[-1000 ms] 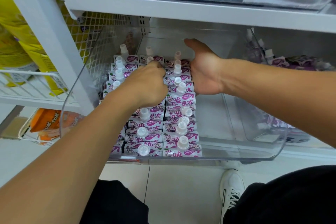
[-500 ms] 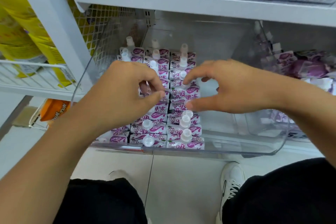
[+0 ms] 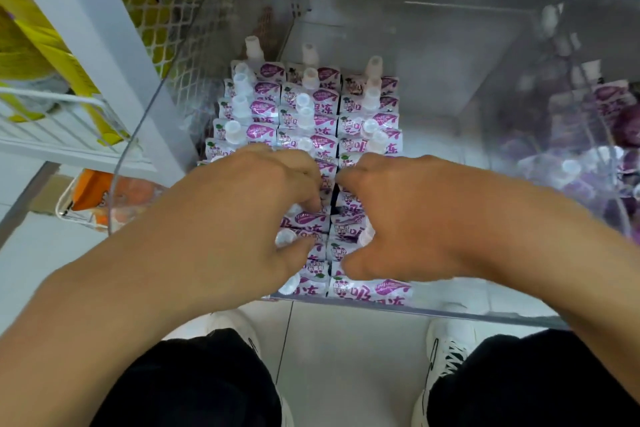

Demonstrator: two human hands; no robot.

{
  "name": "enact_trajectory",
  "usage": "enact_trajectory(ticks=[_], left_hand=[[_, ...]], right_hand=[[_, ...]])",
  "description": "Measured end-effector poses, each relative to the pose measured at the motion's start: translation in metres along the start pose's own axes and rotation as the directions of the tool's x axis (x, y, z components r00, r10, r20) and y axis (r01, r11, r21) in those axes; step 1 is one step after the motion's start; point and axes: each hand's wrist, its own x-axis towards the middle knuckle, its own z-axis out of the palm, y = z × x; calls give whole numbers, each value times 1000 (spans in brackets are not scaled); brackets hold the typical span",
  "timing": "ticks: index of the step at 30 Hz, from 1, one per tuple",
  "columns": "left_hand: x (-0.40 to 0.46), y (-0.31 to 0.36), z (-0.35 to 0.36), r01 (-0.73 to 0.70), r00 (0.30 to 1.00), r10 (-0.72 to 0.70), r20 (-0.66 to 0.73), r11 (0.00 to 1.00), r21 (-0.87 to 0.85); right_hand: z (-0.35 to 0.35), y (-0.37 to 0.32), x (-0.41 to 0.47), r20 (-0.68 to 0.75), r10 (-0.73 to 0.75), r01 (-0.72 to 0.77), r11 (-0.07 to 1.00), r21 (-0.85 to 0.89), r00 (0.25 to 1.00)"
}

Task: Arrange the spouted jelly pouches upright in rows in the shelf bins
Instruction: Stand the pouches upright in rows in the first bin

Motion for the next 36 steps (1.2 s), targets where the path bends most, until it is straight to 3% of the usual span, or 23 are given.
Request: enact_trajectory(ticks=[4, 7, 11, 17, 20, 21, 23, 25, 26, 28, 31, 33, 36], left_hand=[[-1, 5, -1, 35, 999, -35, -9, 999, -14], [-2, 10, 1, -20, 999, 17, 36, 997, 79], [2, 13, 0, 8, 998, -13, 65, 997, 72], [4, 13, 0, -40, 999, 41, -15, 998, 52], [4, 25, -8, 23, 990, -52, -132, 977, -211], [6, 29, -6, 78, 983, -139, -120, 907, -414], [13, 35, 1, 223, 959, -280, 43, 653, -724], [19, 47, 11, 370, 925, -288, 246, 546, -752], [17, 50, 20, 370, 928, -246, 280, 517, -772], [26, 61, 27, 485, 863, -334, 380, 333, -808], [43, 70, 42, 549, 771, -437, 462, 91, -831], [53, 69, 48, 564, 730, -462, 504, -11, -826], [64, 72, 53, 565, 715, -515, 473, 27, -825]], right_hand=[[7, -7, 5, -51, 39, -37, 998, 40, 998], [6, -10, 5, -3, 53, -53, 997, 64, 999], [3, 3, -3, 13, 47, -48, 997, 57, 999], [3, 19, -19, -2, 78, -78, 996, 53, 997], [0, 20, -25, 7, 53, -53, 996, 65, 999], [-7, 23, -31, 25, 50, -51, 996, 66, 998], [-28, 34, -45, 43, 72, -77, 990, 121, 996], [-45, 50, -53, -38, 128, -116, 966, 232, 991], [-47, 59, -52, -101, 159, -129, 958, 255, 982], [-40, 68, -40, -170, 177, -141, 968, 207, 969], [-25, 66, -14, -157, 175, -138, 966, 220, 972], [-23, 62, -4, -133, 186, -145, 951, 274, 974], [-21, 59, 3, -42, 177, -157, 944, 291, 983]])
